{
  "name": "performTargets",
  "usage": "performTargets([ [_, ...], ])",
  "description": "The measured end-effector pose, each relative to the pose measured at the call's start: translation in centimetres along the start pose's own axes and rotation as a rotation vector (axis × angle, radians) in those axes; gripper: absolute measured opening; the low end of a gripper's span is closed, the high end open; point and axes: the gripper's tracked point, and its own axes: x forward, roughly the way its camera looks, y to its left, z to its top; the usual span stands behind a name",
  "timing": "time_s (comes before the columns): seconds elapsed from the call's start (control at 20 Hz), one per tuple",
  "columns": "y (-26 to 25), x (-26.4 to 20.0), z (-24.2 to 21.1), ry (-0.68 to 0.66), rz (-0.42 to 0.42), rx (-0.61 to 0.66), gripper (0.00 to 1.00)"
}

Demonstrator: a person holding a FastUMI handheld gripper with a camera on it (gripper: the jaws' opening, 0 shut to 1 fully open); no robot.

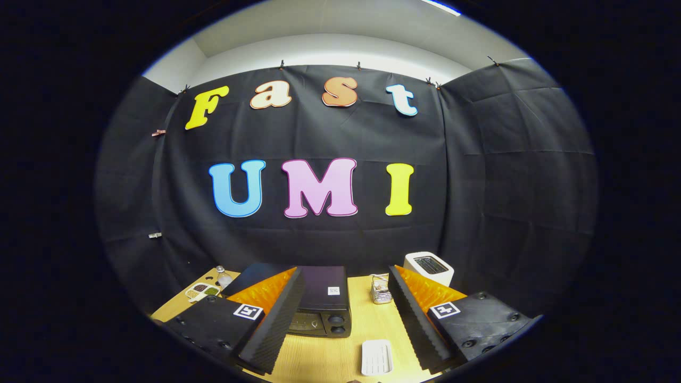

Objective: Open the toaster oven, put the food inside, and close the toaster oven door.

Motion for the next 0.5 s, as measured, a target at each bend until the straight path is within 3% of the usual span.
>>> performTargets([
  [0.5,1.3,0.7,-0.6,0.021,0.040,0.005,0.98],
])
